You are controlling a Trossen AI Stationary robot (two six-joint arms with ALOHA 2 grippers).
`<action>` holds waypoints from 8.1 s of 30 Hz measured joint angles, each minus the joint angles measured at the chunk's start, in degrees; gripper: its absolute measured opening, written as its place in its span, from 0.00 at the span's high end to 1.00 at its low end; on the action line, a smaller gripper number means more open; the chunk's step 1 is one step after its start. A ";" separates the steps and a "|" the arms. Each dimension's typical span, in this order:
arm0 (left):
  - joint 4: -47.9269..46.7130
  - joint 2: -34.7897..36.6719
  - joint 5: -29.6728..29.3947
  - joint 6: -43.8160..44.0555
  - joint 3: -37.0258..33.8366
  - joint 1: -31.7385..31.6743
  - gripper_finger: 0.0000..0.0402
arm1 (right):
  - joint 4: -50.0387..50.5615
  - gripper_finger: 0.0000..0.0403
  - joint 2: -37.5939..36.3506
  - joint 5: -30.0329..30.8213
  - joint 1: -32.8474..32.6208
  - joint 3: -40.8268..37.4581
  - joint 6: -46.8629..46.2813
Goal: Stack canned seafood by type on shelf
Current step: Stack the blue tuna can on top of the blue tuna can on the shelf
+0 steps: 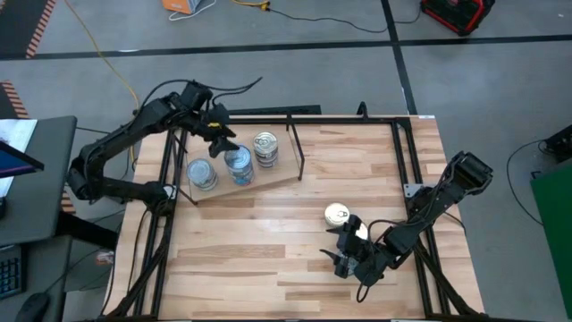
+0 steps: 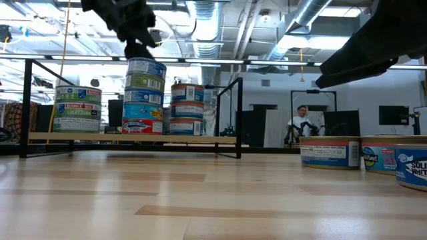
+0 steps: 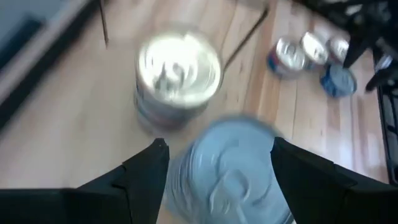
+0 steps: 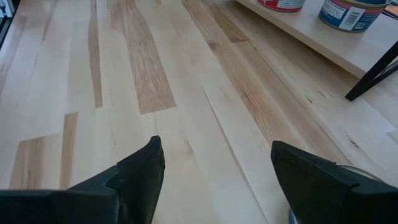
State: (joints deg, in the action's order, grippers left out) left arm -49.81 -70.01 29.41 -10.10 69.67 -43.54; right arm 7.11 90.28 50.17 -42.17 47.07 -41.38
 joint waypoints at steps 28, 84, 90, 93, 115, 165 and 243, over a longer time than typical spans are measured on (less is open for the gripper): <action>26.26 -0.44 -62.17 18.54 -19.04 74.83 0.32 | 25.30 0.28 -0.24 -9.35 4.95 6.86 -12.45; 53.17 -18.23 -57.36 33.12 -18.76 81.75 0.32 | 27.58 0.29 18.73 -39.81 12.37 30.80 10.99; 57.30 -18.22 -61.20 32.45 -19.16 81.83 0.32 | 25.56 0.29 18.71 -39.62 12.88 29.27 8.25; 61.95 -18.22 -61.10 32.48 -21.11 81.80 0.32 | 25.64 0.29 18.73 -39.81 13.39 28.07 7.54; 72.86 -18.26 -52.15 32.02 -26.97 82.09 0.32 | 25.84 0.82 18.73 -41.24 16.40 26.12 5.31; 70.70 -18.22 -53.61 30.92 -26.89 79.68 0.32 | 15.76 0.70 14.78 -17.42 5.72 13.85 -3.80; 67.22 -18.20 -49.39 34.37 -26.89 78.00 0.32 | -9.65 0.76 16.85 -18.73 6.60 10.14 7.20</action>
State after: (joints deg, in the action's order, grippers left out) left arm 17.41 -88.20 -19.99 24.27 42.78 34.46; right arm -2.55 107.13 31.44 -35.57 57.21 -34.18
